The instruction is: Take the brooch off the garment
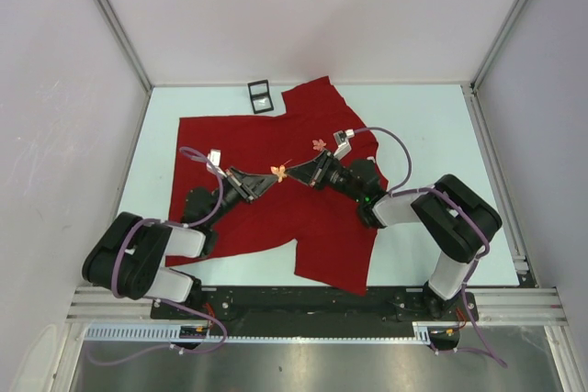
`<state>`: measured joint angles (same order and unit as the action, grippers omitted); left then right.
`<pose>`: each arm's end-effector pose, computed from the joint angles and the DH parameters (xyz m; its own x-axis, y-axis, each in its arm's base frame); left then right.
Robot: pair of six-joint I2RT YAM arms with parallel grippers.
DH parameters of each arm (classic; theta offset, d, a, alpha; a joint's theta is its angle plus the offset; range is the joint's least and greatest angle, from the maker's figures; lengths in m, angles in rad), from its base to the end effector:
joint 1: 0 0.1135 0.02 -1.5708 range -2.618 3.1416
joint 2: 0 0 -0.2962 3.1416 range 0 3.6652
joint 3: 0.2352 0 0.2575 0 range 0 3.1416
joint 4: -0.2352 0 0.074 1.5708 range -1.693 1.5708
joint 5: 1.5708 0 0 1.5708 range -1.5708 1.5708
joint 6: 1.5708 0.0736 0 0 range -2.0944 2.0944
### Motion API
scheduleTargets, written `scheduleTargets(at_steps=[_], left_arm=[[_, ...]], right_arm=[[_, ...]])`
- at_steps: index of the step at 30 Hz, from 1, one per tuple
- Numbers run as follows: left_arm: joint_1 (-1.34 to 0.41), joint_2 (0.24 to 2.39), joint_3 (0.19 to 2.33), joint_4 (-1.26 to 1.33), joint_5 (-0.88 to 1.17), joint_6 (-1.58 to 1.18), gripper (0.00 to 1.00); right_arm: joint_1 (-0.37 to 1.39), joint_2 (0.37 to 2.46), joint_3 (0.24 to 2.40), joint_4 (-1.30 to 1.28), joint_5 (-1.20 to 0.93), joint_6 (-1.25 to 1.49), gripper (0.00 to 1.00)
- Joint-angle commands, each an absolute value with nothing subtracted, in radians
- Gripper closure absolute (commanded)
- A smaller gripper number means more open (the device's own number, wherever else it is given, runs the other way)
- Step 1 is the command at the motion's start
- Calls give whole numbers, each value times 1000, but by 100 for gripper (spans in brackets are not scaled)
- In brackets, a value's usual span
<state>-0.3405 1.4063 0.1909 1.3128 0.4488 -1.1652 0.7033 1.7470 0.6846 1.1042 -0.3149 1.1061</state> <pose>0.2293 -0.1151 0.2055 -0.6143 -0.6606 -0.4315 0.3636 0.2483 -0.8979 0.2828 0.2697 0.2216 -0.7464 0.4815 -0.4593 -0.4098 0.2112 0.8874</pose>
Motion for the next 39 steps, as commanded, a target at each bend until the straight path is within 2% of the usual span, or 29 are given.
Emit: scheduleTargets(at_steps=[1, 3, 5, 6, 7, 9, 10, 11, 12, 13, 14, 17, 18, 21, 24, 26, 28, 29, 32, 37, 39], left_arm=[[-351, 1427, 181, 1658, 474, -1192, 100], [-360, 1413, 198, 1578, 488, -1181, 99], [-371, 1398, 206, 1542, 498, -1157, 90], [-379, 1393, 207, 1526, 511, -1152, 79], [-379, 1369, 203, 1497, 517, -1149, 59], [-373, 1333, 190, 1429, 537, -1125, 45], [-371, 1283, 190, 1386, 548, -1111, 30], [-370, 1258, 190, 1341, 557, -1094, 22], [-368, 1229, 202, 1242, 587, -1059, 14], [-367, 1203, 212, 1182, 606, -1042, 11], [-354, 1145, 221, 1060, 618, -1022, 10], [-322, 1016, 287, 870, 699, -916, 17], [-322, 985, 355, 674, 706, -803, 24], [-325, 965, 516, 326, 736, -582, 45], [-321, 1046, 583, 313, 882, -564, 46], [-321, 1093, 618, 308, 926, -575, 41], [-321, 1149, 624, 330, 949, -595, 41], [-321, 1157, 612, 398, 974, -635, 46], [-322, 1160, 585, 513, 1005, -696, 54], [-336, 1184, 581, 523, 1034, -693, 53], [-344, 1196, 574, 561, 1046, -721, 56]], right_arm=[[732, 1698, 706, 1149, -354, 1095, 100], [736, 1687, 706, 1144, -367, 1077, 100], [733, 1677, 706, 1149, -374, 1074, 100], [729, 1668, 706, 1143, -374, 1057, 100], [723, 1643, 707, 1088, -367, 1045, 100], [695, 1626, 721, 1040, -394, 1014, 100], [681, 1608, 721, 1016, -409, 1006, 100], [669, 1599, 724, 1005, -429, 997, 100], [645, 1589, 730, 988, -477, 985, 100], [632, 1571, 736, 939, -506, 950, 100], [624, 1559, 745, 911, -561, 931, 100], [581, 1497, 747, 813, -649, 839, 100], [566, 1484, 749, 772, -717, 815, 100], [554, 1418, 749, 708, -801, 721, 100], [532, 1404, 752, 724, -868, 695, 100], [528, 1404, 755, 736, -900, 684, 100], [528, 1405, 767, 741, -916, 680, 100], [528, 1405, 773, 729, -914, 661, 100], [529, 1401, 793, 664, -894, 629, 100], [543, 1402, 804, 652, -887, 623, 100], [557, 1405, 807, 641, -881, 611, 100]])
